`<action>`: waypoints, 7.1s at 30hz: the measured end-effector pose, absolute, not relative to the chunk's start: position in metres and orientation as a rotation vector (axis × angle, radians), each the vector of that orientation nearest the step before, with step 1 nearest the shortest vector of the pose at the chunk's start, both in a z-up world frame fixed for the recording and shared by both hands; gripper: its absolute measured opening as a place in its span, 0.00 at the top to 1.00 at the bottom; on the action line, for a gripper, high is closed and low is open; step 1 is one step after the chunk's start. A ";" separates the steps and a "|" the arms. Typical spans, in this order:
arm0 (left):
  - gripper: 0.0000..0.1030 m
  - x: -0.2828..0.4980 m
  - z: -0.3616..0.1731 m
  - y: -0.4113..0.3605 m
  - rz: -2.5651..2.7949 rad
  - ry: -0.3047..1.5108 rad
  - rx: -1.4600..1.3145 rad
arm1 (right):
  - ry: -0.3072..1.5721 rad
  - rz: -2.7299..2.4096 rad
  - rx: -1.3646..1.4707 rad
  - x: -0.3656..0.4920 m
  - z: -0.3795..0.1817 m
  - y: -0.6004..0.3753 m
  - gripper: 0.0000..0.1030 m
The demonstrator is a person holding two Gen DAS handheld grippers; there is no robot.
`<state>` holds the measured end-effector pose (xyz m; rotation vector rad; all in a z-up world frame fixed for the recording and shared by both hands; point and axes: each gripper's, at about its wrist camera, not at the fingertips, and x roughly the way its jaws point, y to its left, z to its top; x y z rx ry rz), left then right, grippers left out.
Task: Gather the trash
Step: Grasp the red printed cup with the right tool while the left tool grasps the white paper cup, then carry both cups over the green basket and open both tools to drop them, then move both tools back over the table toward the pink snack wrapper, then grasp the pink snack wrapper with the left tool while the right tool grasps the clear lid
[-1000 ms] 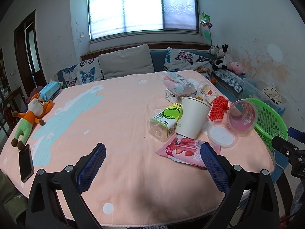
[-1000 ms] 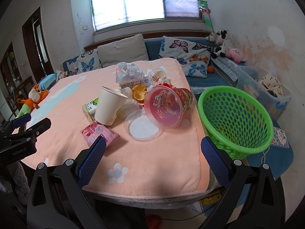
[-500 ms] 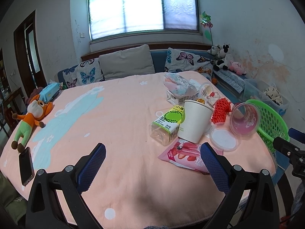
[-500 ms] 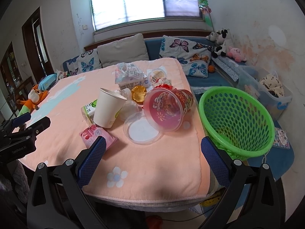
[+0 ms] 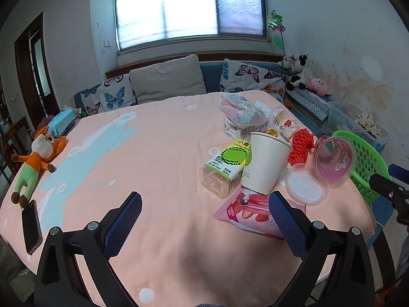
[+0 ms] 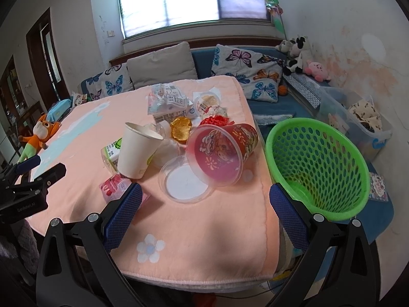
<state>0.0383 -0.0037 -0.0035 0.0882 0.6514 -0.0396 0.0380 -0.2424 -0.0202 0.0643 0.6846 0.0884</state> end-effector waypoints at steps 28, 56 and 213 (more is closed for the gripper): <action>0.07 0.139 -0.033 -0.076 -0.302 0.761 0.198 | 0.860 0.145 0.274 0.134 -0.021 -0.307 0.04; 0.18 0.170 -0.051 -0.095 -0.444 0.818 0.232 | 1.225 0.259 0.898 0.219 -0.100 -0.359 0.19; 0.44 0.144 -0.104 0.014 -0.527 1.019 -0.089 | 0.918 0.317 -0.053 0.137 -0.118 -0.218 0.06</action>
